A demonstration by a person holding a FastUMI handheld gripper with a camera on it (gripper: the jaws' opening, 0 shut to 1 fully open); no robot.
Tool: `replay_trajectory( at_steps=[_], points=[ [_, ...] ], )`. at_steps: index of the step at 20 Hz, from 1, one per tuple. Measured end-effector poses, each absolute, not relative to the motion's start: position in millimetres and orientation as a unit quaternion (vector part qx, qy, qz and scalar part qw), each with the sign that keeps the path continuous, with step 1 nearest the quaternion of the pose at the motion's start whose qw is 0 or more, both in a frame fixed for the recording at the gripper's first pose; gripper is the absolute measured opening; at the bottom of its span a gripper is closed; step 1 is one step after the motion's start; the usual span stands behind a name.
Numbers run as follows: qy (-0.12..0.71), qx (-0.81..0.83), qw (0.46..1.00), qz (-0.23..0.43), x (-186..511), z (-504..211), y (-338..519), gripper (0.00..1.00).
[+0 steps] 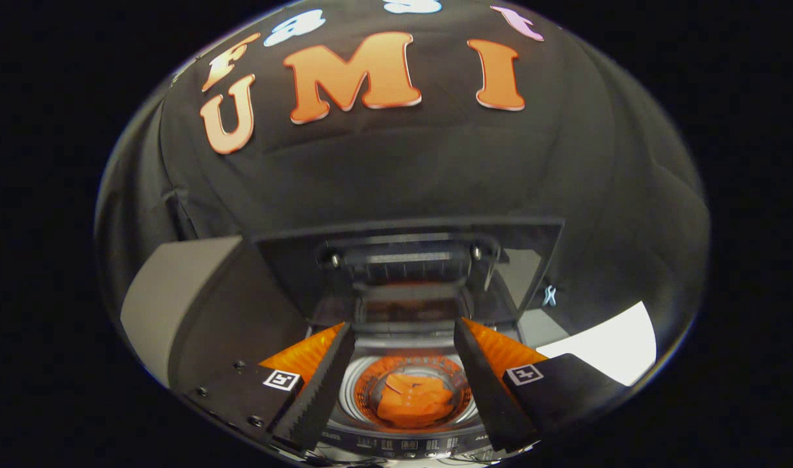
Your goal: Put the clothes into the washing machine and then close the washing machine lid.
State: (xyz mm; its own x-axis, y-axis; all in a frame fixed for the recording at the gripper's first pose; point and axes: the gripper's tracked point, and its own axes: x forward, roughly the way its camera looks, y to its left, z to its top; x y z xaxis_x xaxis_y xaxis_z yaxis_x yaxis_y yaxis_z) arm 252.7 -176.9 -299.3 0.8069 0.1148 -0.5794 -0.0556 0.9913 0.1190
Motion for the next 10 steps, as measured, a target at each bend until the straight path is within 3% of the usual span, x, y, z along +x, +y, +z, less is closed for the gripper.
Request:
replay_trajectory(
  at_steps=[5, 10],
  points=[
    [0.257, 0.033, 0.965, 0.053, 308.7, -239.2, -172.3, 0.99],
    [0.282, 0.033, 0.958, 0.046, 355.7, -259.4, -175.9, 0.99]
  ],
)
